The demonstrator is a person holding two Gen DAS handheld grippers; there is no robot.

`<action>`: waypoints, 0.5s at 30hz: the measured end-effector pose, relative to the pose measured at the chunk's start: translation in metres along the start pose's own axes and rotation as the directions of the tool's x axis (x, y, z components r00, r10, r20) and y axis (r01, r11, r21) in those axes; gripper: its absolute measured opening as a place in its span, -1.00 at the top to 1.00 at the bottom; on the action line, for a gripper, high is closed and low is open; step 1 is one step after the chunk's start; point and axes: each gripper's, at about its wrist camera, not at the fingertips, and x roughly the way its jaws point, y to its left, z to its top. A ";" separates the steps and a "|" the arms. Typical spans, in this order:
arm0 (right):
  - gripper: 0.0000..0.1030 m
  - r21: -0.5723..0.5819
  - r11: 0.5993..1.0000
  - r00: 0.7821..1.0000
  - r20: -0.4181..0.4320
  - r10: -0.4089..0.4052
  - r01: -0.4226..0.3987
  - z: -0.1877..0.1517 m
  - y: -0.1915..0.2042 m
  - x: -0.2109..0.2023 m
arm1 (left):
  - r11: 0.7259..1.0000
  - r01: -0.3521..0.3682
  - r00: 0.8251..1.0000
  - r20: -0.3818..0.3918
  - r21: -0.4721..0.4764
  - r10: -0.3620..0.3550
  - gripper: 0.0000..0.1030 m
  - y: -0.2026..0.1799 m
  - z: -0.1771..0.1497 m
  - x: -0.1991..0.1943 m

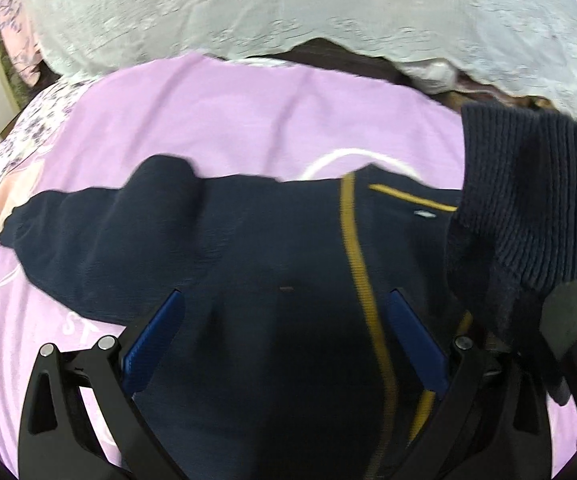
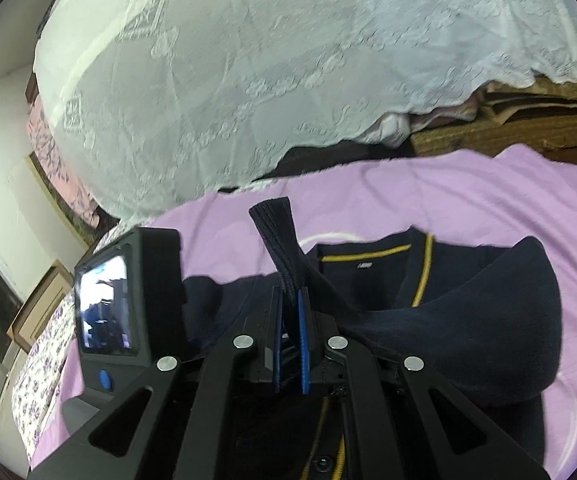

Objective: Fold small clothes
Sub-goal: 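Carry the sleeve across the cardigan's chest and open the right tool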

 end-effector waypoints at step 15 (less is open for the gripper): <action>0.80 -0.080 0.997 0.965 -0.262 -0.006 -0.016 -0.048 0.029 0.083 | 0.977 -0.109 0.994 -0.034 -0.186 0.104 -0.91 0.137 0.006 -0.001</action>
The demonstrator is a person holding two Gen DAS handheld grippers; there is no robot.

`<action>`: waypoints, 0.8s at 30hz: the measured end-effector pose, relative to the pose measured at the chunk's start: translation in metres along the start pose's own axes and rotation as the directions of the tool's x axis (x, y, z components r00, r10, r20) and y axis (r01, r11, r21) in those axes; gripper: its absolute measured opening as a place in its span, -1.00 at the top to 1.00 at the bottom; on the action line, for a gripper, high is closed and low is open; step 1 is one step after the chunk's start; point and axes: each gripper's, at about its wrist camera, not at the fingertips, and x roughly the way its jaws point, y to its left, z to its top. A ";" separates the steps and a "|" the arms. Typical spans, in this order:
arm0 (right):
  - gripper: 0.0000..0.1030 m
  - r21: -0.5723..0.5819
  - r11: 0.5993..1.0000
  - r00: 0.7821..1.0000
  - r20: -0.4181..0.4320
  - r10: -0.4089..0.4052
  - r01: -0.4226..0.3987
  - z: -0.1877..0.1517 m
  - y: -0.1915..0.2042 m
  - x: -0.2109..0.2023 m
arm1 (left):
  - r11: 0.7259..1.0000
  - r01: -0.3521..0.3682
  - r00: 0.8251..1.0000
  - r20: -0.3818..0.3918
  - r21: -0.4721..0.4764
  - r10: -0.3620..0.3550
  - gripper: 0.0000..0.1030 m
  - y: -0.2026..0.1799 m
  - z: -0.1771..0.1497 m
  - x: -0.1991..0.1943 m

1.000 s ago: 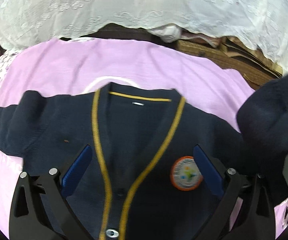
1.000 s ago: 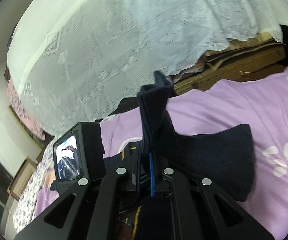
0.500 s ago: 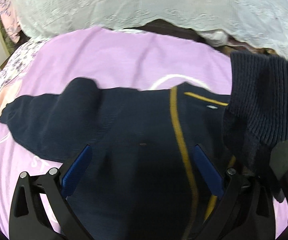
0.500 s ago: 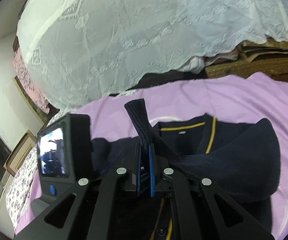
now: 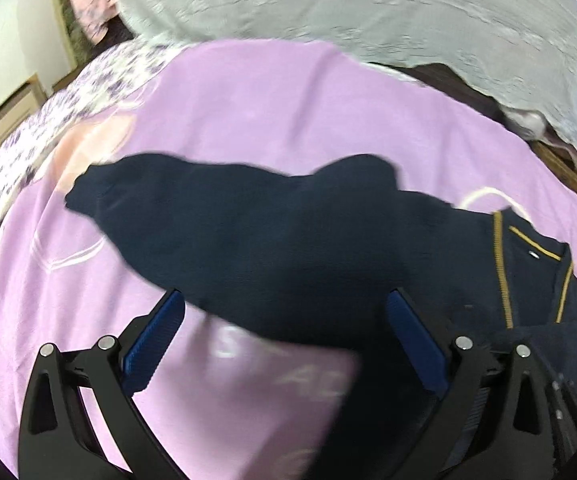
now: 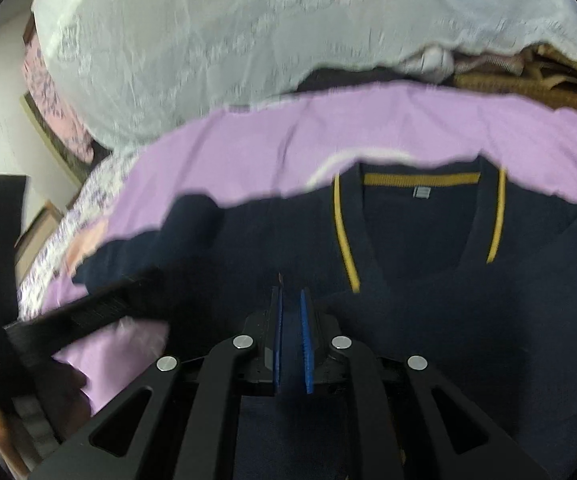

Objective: Fold small clothes
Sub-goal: 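Carry the sleeve across the cardigan's chest and open the right tool, then grasp the other sleeve cuff with the left tool and lift it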

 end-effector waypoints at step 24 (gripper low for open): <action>0.62 0.121 0.991 0.998 0.021 0.052 -0.054 -0.030 -0.056 -0.027 | 0.772 0.354 0.926 0.084 -0.528 -0.368 -0.01 0.161 0.039 0.069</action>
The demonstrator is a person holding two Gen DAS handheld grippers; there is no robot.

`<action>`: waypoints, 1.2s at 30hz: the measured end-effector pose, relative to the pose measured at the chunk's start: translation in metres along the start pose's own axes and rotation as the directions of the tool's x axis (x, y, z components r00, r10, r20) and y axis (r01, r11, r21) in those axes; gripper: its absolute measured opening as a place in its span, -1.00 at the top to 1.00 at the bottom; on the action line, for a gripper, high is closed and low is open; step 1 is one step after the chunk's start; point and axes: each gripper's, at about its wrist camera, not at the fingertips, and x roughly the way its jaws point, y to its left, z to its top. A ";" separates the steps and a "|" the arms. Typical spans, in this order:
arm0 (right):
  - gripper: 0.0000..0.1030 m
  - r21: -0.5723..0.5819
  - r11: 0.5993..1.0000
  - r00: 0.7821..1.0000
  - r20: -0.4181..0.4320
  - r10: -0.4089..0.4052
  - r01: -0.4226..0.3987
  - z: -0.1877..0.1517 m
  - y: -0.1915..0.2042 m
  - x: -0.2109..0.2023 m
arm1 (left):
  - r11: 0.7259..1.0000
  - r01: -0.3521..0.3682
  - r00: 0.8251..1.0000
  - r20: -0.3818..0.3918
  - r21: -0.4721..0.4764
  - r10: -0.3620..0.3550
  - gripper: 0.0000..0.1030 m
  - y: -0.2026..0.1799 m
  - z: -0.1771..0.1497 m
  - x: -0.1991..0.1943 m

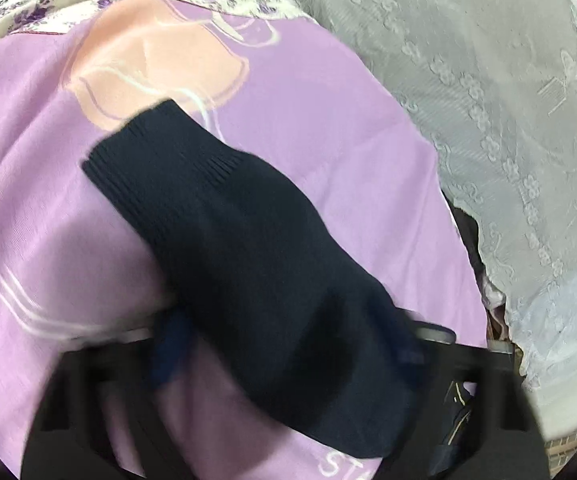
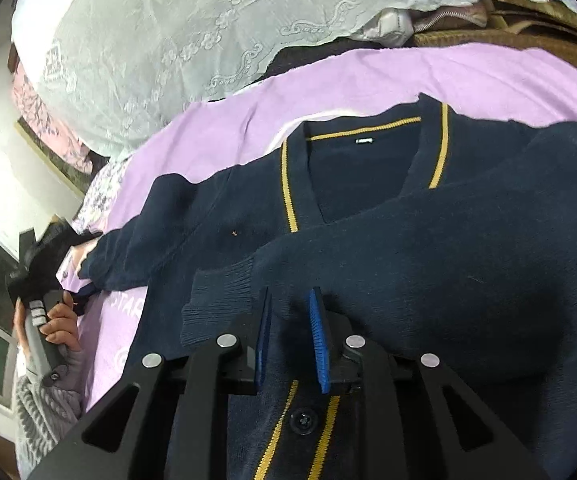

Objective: Fold small clothes
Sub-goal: 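Grasp the other sleeve cuff with the left tool and lift it, then lay the sleeve across the chest over the first sleeve, open left tool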

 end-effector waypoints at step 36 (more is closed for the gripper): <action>0.59 -0.010 1.000 0.993 0.115 0.016 -0.015 0.023 -0.016 -0.061 | 0.837 -0.193 0.968 0.241 0.512 0.076 0.83 -0.152 -0.076 -0.081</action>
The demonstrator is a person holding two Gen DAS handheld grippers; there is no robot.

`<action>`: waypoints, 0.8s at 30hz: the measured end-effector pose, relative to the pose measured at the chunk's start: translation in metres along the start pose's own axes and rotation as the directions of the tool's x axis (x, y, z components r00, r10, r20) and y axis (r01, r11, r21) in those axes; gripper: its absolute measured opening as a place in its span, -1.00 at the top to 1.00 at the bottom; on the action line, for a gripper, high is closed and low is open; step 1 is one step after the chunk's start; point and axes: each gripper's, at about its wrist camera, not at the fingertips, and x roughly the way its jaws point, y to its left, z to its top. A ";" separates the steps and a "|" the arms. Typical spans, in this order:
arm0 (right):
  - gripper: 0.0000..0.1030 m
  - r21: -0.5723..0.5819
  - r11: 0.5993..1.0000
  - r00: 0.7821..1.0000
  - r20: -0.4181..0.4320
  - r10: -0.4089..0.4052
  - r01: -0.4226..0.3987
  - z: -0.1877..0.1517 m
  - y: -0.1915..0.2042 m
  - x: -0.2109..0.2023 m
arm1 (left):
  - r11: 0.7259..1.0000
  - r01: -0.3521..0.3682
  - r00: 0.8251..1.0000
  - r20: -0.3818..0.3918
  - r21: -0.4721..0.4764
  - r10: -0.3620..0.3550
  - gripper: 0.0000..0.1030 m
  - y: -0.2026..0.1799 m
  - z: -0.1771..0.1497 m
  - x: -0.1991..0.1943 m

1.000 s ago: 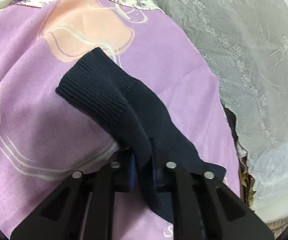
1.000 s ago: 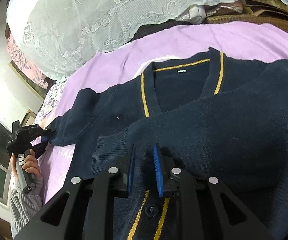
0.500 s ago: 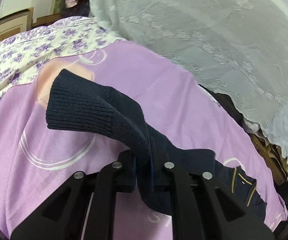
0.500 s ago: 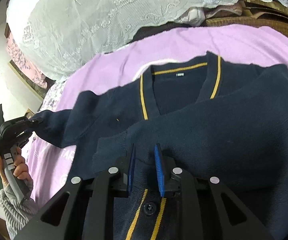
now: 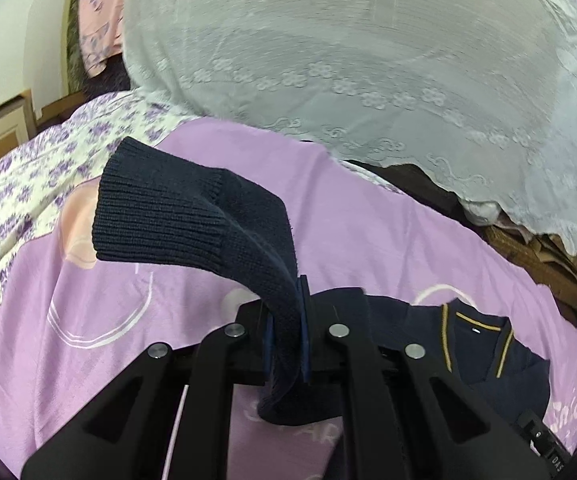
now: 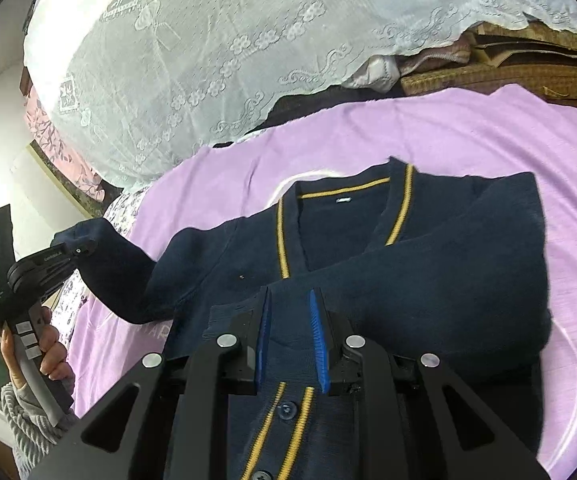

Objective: Fold small clothes
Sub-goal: 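Lay the sleeve across the chest over the first sleeve, open left tool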

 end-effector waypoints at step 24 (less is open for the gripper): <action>0.51 0.198 0.979 0.994 0.108 0.034 -0.055 0.026 -0.076 -0.041 | 0.940 0.112 0.994 -0.035 0.324 -0.106 0.83 -0.194 -0.042 -0.010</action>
